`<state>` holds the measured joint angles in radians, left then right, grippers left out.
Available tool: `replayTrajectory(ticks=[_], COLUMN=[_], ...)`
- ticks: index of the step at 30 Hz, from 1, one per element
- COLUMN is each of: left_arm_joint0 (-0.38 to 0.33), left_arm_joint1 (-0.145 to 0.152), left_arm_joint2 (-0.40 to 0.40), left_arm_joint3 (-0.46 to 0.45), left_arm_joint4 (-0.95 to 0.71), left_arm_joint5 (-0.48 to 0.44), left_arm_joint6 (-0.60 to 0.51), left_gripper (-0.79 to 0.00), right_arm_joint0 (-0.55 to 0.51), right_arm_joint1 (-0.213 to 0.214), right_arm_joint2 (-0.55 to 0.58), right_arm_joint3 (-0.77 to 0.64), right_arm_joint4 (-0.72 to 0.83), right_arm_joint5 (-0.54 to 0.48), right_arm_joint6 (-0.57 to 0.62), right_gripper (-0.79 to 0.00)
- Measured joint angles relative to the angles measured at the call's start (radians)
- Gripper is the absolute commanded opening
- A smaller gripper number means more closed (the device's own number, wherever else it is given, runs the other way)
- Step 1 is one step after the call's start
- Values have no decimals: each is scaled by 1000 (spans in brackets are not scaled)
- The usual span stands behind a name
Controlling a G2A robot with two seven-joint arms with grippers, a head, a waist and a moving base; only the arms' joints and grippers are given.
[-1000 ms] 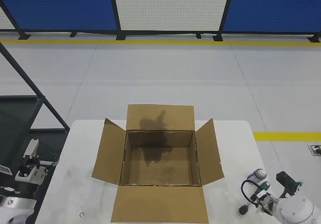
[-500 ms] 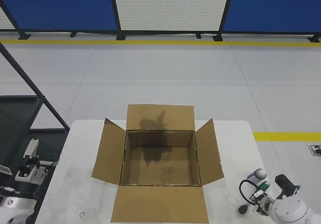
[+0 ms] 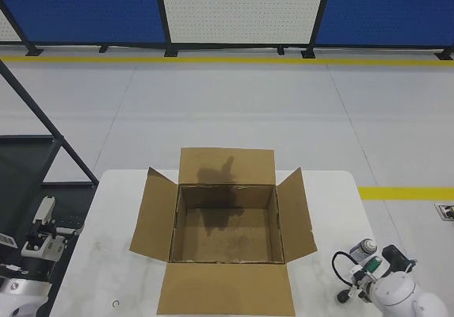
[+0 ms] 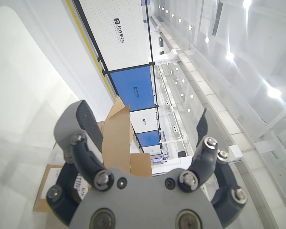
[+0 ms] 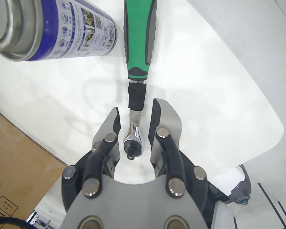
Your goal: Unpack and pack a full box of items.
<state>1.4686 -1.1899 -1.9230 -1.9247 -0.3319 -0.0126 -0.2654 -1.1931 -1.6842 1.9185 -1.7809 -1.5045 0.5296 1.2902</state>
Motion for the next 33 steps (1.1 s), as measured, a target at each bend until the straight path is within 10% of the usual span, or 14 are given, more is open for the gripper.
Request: replayTrajectory(ticks=[33], left_arm_joint0=[0], left_arm_joint1=[0], left_arm_joint2=[0], left_arm_joint3=[0], left_arm_joint4=[0], left_arm_joint5=[0], left_arm_joint6=[0], left_gripper=[0], right_arm_joint0=[23], right_arm_joint1=[-21], right_arm_joint2=[-55], right_arm_joint3=[74], right_arm_joint4=[-137], right_arm_joint5=[83], right_arm_joint6=[-83], right_gripper=[-499])
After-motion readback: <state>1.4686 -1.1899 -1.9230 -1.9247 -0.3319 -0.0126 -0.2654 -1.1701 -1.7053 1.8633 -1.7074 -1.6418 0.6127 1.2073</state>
